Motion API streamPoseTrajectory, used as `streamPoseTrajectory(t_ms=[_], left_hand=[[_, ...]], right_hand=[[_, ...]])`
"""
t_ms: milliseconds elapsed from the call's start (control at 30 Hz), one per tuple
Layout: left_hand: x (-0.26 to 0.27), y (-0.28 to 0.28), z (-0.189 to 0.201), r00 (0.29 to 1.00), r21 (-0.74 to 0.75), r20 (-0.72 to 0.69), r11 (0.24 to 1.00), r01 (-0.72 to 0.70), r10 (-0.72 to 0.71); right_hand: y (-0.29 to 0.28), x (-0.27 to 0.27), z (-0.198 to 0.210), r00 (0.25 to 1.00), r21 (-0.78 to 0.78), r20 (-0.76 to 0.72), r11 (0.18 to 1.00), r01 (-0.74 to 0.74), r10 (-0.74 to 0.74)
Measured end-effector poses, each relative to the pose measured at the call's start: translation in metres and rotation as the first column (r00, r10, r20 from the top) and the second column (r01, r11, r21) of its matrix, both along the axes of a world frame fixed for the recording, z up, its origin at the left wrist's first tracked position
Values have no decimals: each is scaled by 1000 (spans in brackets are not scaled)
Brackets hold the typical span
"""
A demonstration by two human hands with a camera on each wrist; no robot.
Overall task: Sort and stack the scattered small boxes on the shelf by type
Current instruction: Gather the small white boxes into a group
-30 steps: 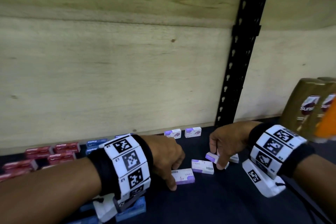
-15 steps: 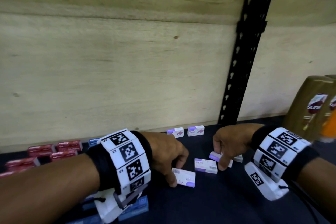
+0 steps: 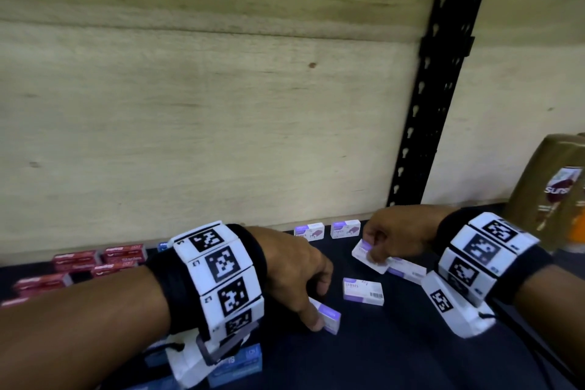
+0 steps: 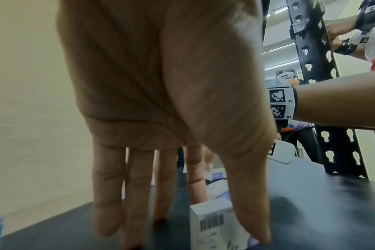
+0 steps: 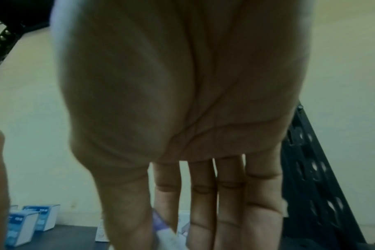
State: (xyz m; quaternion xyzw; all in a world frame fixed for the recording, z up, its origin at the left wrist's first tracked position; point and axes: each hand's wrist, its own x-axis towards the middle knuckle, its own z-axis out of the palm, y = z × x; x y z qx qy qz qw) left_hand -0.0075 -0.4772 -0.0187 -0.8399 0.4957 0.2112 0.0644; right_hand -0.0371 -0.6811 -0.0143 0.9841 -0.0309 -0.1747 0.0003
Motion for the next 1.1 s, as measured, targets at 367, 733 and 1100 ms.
streamPoseTrajectory(t_ms=[367,733,1100], left_hand=[[-5,8,0,988,-126,-5,980,154,-156],[-5,9,8,993,-33,-57,994,104,-106],[22,-7,-4,975,-72,221,997,9,7]], right_hand=[[6,11,-1,999,-14,20,999,-47,47],[7,13,-4,999,-43,14,998,-36,37],[2,16,-7,999,-30,28,999,-24,25]])
